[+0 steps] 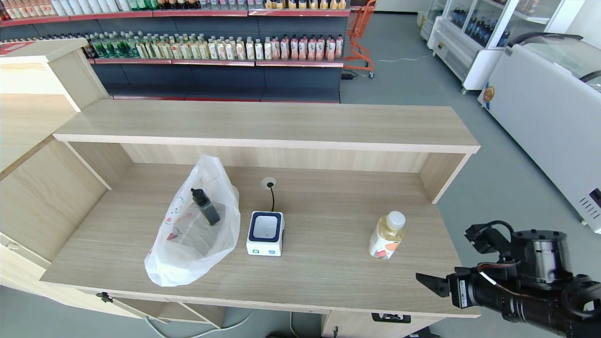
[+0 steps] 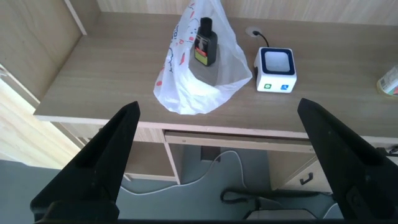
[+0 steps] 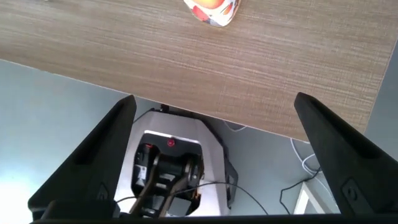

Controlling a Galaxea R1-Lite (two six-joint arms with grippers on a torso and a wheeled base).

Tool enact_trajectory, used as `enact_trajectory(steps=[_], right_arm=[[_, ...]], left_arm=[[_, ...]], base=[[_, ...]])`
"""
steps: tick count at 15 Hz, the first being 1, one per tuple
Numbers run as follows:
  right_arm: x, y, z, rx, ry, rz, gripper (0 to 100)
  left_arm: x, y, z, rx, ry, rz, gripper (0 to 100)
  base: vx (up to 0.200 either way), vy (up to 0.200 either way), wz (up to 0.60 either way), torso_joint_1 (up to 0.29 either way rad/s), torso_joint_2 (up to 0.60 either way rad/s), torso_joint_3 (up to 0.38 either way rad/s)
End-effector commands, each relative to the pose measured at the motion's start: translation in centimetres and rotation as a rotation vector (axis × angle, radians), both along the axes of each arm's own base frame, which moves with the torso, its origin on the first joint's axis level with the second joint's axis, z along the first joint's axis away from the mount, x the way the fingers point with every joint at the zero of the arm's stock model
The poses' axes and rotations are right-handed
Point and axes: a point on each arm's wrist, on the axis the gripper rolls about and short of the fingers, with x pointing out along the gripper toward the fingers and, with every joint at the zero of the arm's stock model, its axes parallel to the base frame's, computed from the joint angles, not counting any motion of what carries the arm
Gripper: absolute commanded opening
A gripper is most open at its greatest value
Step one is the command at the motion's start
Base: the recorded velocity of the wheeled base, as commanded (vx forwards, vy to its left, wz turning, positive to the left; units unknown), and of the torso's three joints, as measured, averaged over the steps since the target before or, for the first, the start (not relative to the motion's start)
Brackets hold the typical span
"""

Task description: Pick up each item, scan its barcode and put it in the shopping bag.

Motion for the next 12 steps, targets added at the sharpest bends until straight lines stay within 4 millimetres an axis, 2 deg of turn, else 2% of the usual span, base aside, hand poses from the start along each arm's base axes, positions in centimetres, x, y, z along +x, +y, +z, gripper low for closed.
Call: enact_trajectory(steps=[1, 4, 9, 12], right_arm=[[0.7, 0.2, -0.8, 0.000, 0.000, 0.001, 100], [2.2, 0.7, -2.8, -0.024, -0.054, -0.040, 100], [3.0, 1.9, -3.9, -0.024, -0.088, -0.014, 100], [3.8, 2.0, -5.4, -0.052, -0.125, -0.023, 100]], left_arm=[[0.0, 0.0, 0.0, 0.000, -0.001, 0.000, 100], [0.0, 0.0, 0.0, 0.000, -0.001, 0.000, 100], [0.0, 0.0, 0.0, 0.000, -0.001, 0.000, 100], [0.0, 0.0, 0.0, 0.000, -0.001, 0.000, 100]], base=[[0.000, 0.000, 0.00, 0.000, 0.00, 0.000], [0.000, 0.000, 0.00, 0.000, 0.00, 0.000], [0.000, 0.000, 0.00, 0.000, 0.00, 0.000], [0.000, 0.000, 0.00, 0.000, 0.00, 0.000]])
